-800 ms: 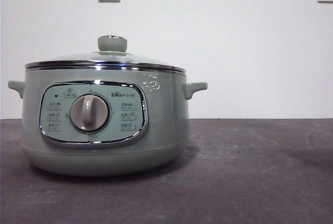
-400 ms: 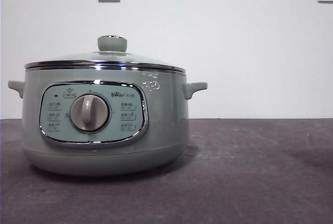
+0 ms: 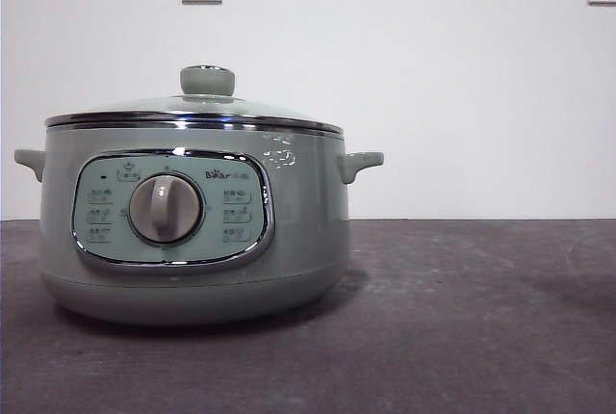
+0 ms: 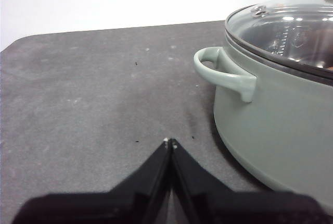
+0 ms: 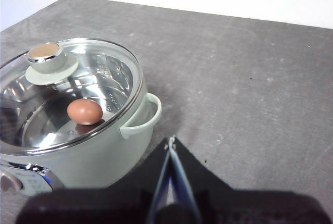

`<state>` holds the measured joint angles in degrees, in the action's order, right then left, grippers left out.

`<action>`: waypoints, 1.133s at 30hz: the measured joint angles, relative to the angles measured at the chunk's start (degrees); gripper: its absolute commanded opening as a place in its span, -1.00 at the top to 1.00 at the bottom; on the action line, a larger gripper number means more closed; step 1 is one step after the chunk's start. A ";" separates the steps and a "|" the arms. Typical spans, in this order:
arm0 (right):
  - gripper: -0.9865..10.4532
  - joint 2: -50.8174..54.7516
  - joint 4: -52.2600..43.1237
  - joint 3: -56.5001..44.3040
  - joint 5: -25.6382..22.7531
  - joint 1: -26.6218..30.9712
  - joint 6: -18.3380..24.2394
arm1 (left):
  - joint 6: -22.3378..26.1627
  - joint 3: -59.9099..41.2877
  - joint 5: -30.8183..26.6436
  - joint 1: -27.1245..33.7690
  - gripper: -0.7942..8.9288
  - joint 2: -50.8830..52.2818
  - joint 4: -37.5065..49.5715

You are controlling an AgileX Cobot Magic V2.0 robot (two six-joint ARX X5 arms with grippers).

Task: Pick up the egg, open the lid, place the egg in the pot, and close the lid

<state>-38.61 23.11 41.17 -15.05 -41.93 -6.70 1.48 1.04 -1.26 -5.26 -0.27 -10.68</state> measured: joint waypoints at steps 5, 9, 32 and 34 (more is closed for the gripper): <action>0.82 0.00 0.00 0.00 0.00 0.00 0.07 | 0.00 0.00 0.00 0.00 0.84 0.00 0.02; 0.82 0.79 0.66 0.00 -0.37 0.74 1.18 | 0.00 0.00 0.00 0.00 0.84 0.00 0.02; 0.82 32.46 -13.86 -33.94 19.52 36.70 5.55 | 0.00 0.00 0.00 0.00 0.84 0.00 0.02; 0.82 34.64 -13.92 -36.04 19.56 36.70 5.18 | 0.00 0.00 0.00 0.00 0.84 0.00 0.02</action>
<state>-3.97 9.19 5.13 4.51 -5.23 -1.52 1.48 1.04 -1.26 -5.26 -0.27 -10.66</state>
